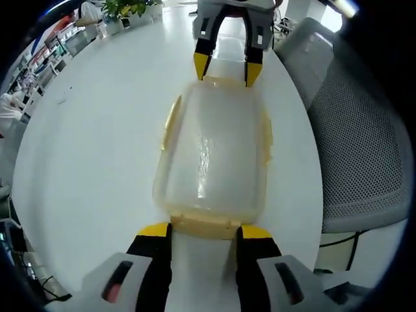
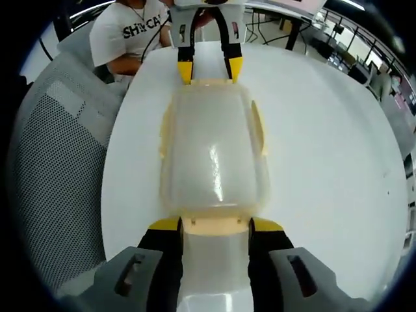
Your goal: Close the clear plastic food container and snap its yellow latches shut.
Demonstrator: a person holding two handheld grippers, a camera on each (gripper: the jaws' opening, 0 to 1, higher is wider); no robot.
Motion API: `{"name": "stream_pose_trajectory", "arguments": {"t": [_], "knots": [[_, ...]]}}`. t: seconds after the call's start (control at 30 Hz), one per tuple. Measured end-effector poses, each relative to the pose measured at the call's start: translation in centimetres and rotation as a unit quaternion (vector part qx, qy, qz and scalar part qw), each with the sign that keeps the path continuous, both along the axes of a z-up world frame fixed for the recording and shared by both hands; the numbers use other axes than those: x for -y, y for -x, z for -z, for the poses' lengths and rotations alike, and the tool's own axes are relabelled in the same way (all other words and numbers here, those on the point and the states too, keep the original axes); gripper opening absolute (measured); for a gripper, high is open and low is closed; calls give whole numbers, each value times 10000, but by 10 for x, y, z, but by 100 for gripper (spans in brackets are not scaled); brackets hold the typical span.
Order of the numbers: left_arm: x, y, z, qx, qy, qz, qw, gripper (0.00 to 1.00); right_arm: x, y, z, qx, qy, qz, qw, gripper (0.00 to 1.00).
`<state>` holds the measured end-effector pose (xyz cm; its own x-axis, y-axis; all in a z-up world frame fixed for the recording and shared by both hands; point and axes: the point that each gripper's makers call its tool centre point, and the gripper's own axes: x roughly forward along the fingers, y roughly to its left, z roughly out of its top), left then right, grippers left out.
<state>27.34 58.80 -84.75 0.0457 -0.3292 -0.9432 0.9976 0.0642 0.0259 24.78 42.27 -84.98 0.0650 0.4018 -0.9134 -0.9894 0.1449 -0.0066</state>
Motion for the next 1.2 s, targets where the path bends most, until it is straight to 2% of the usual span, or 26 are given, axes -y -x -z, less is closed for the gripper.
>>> {"name": "stream_pose_trajectory", "arguments": {"t": [0.13, 0.33, 0.73, 1.07, 1.2], "knots": [[-1, 1, 0, 2, 31, -92, 10000, 33, 0, 0, -1, -8, 1, -34, 10000, 35], [4, 14, -3, -76, 108, -186, 9997, 32, 5, 9, -4, -54, 16, -188, 9998, 35], [11, 18, -38, -9, 171, -320, 9993, 32, 13, 11, -34, -72, -263, -273, 9993, 35], [16, 23, -57, 30, 108, -383, 9992, 32, 18, 14, -54, -82, -410, -361, 9985, 35], [19, 23, -64, 9, 186, -435, 9989, 32, 22, 13, -59, -77, -413, -387, 9984, 35]]}}
